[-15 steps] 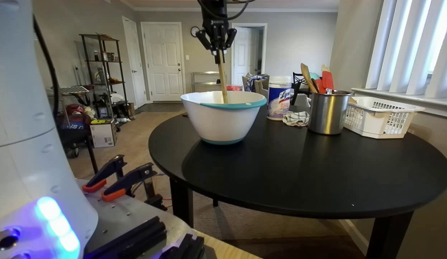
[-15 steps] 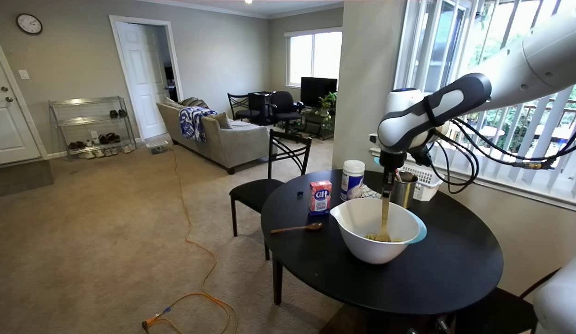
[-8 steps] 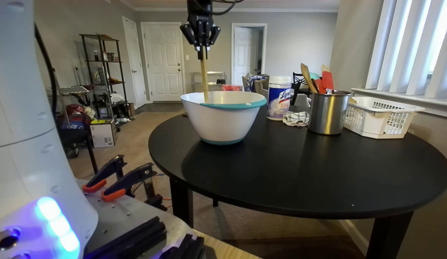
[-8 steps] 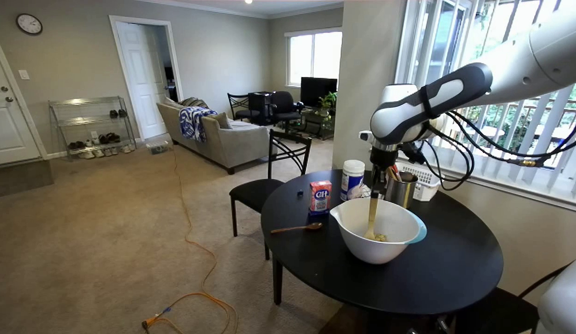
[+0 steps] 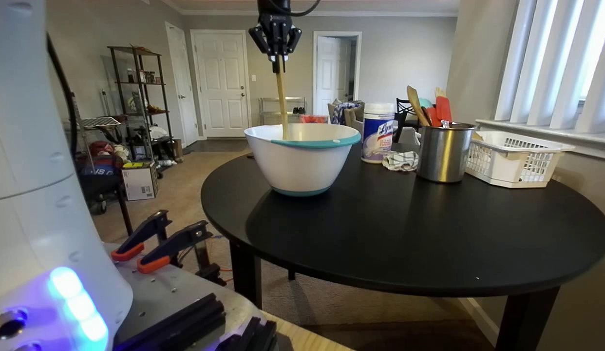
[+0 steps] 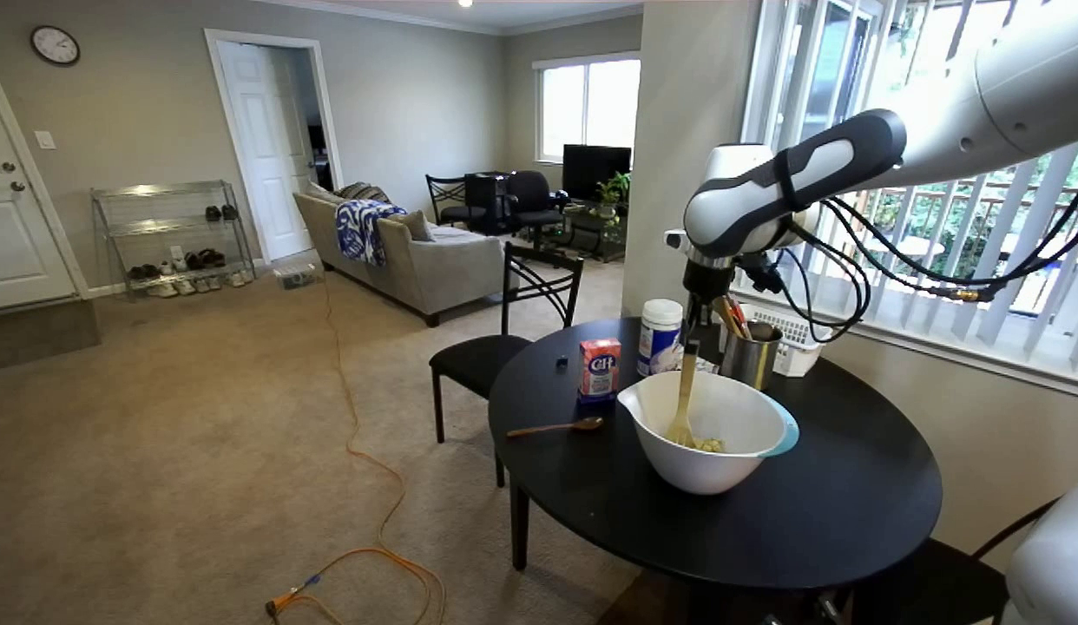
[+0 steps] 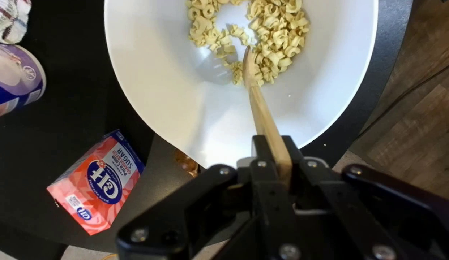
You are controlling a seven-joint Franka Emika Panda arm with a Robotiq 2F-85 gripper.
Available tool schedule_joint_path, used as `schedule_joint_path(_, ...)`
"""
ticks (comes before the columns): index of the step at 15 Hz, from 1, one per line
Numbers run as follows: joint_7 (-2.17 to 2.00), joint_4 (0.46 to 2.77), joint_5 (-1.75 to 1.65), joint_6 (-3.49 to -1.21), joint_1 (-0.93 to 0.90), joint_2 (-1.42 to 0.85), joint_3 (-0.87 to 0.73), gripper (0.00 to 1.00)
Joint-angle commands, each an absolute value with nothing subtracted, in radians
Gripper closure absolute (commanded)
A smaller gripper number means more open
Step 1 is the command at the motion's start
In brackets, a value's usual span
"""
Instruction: Stir the white bowl with the wooden spoon
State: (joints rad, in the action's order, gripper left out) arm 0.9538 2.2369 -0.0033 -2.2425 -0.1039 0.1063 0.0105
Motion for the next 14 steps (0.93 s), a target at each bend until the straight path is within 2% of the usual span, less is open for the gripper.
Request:
schedule_joint_path(1,0.904,2.224,-0.036,-2.244,-0.081,0.099,0.013,0.96)
schedule_joint_path(3,0.895,2.232,-0.040,-2.246,-0.070,0.101,0.006,0.95)
schedule_joint_path(4,0.896,2.232,-0.037,-2.240,-0.066,0.101,0.004,0.70)
schedule_joint_path(14,0.864,2.230,-0.049,-2.242,-0.039,0.093,-0.015,0.06)
